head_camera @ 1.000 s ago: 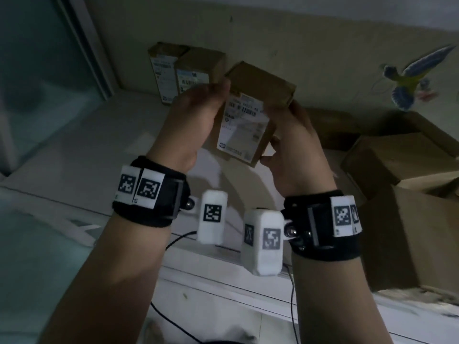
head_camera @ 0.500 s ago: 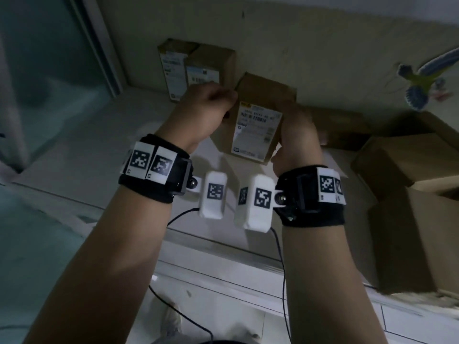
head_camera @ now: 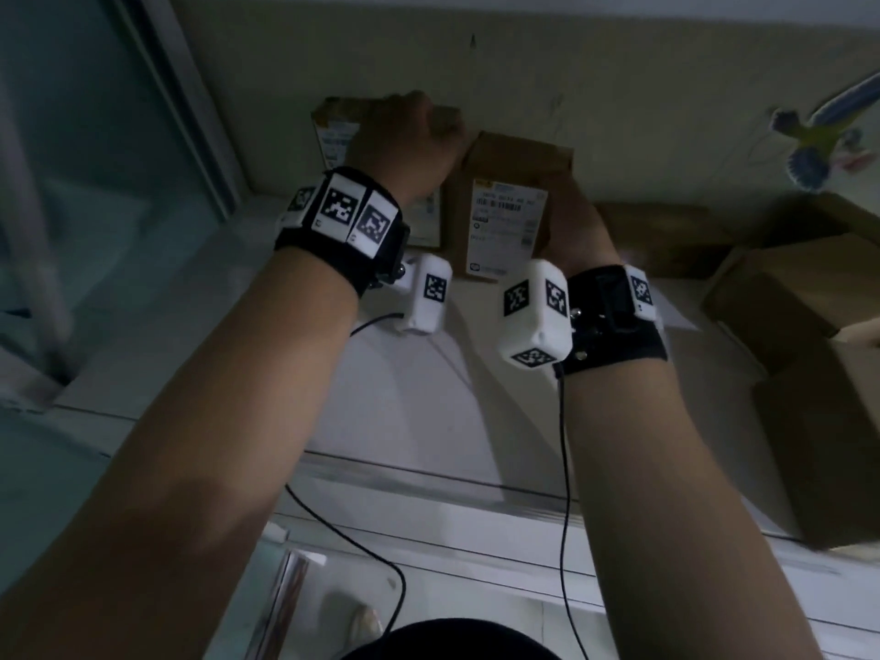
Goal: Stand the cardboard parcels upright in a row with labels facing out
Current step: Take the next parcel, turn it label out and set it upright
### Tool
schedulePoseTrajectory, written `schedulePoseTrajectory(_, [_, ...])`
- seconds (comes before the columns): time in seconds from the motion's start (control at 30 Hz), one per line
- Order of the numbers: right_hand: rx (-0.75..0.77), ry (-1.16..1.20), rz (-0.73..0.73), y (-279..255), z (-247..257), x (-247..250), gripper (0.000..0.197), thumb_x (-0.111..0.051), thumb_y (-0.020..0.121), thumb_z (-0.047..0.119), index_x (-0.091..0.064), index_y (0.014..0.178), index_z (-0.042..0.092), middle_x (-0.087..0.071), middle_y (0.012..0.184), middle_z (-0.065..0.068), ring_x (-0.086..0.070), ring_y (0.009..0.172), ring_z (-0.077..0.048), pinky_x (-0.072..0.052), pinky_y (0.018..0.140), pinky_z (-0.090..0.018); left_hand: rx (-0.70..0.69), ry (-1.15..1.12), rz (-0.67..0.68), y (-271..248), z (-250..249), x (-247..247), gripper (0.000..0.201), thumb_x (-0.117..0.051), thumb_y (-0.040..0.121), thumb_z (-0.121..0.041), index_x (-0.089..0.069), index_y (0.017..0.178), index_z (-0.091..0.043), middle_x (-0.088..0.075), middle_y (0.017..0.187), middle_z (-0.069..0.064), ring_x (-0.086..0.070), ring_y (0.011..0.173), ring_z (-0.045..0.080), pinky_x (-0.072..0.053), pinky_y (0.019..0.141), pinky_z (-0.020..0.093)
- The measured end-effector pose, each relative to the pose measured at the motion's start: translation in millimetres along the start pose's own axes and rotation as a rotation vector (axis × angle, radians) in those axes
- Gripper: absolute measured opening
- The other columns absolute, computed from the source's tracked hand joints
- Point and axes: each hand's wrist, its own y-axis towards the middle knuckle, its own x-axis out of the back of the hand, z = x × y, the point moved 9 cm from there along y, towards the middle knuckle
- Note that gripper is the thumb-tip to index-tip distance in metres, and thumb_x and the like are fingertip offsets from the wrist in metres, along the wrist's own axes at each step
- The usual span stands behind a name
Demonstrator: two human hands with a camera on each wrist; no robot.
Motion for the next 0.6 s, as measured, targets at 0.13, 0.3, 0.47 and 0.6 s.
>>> schedulePoseTrajectory(0.13, [-0.025,0.058,0.018,5.5,-4.1,-12.2,0.062,-0.051,0.104,0.058,-0.070,0.132,0.006,-0.077,0.126,-0.017,-0.076,0.109,-0.032,-0.061,0.089,-0.038,-0.010,0.086,0.045,13.1,12.8,-8.3,0.060,-0.050,0.100,-0.053,-0.079,0.093,-0.001,-0.077,0.097,0.022,-0.074,0.087,0.036,-0.060,0.080,0.040])
schedulePoseTrajectory(0.3, [0.030,0.038,-0.021,18.8,4.9,-20.4,0.059,-0.052,0.104,0.057,-0.071,0.135,0.010,-0.078,0.121,-0.019,-0.077,0.091,-0.029,-0.062,0.080,-0.036,-0.045,0.092,0.070,19.4,21.4,-6.0,0.056,-0.051,0.101,-0.045,-0.074,0.087,0.004,-0.072,0.084,0.026,-0.070,0.075,0.038,-0.043,0.064,0.032])
schedulePoseTrajectory(0.47, [0.029,0.028,-0.044,32.2,8.9,-30.8,0.064,-0.052,0.103,0.061,-0.070,0.134,0.008,-0.078,0.122,-0.018,-0.076,0.088,-0.030,-0.063,0.065,-0.032,-0.043,0.145,0.010,14.9,22.2,-4.9,0.030,-0.055,0.098,-0.029,-0.078,0.101,-0.009,-0.077,0.102,0.015,-0.074,0.099,0.035,-0.059,0.087,0.042])
schedulePoseTrajectory(0.6, [0.050,0.025,-0.061,39.2,15.6,-28.5,0.049,-0.051,0.105,0.059,-0.072,0.106,0.014,-0.077,0.086,-0.009,-0.072,0.062,-0.022,-0.054,0.044,-0.022,-0.041,0.128,-0.006,11.7,23.2,-4.9,0.022,-0.056,0.097,-0.024,-0.076,0.101,-0.015,-0.075,0.106,0.009,-0.070,0.099,0.027,-0.058,0.092,0.042])
